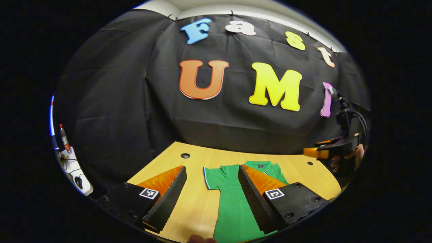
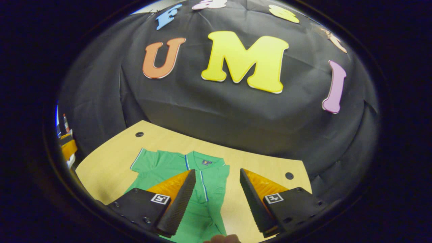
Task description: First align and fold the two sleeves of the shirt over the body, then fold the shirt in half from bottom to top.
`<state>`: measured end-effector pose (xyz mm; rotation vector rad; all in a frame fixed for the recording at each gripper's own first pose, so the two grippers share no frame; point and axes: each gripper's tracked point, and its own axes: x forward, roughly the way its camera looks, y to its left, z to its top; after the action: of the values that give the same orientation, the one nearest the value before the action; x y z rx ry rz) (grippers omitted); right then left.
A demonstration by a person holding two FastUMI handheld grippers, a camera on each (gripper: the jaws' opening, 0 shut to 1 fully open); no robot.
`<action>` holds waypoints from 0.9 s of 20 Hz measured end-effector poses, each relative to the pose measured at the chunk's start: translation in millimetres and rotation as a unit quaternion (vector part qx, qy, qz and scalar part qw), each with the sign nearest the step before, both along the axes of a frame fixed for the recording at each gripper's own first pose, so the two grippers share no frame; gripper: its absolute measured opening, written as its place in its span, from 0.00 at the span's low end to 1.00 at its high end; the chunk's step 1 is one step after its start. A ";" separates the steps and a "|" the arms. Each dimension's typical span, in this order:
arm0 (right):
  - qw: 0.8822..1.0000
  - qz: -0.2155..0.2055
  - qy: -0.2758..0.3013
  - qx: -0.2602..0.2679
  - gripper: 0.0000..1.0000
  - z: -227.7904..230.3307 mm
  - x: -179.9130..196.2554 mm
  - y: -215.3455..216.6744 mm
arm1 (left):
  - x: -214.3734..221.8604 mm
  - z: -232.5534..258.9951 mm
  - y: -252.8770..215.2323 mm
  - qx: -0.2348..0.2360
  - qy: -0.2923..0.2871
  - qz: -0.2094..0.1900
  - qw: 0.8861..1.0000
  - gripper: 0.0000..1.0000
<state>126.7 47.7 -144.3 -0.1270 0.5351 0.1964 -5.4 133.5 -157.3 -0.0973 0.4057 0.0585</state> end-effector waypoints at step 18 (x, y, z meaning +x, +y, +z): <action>0.997 -0.050 -0.001 -0.052 0.84 9.6 -127.0 -95.8 | 114.9 -195.4 10.1 -0.130 0.232 -0.061 0.962 0.99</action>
<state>-0.3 -48.1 -134.7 -0.2012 0.5481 0.0716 109.5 143.6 -352.6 -0.3206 0.8881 -0.0967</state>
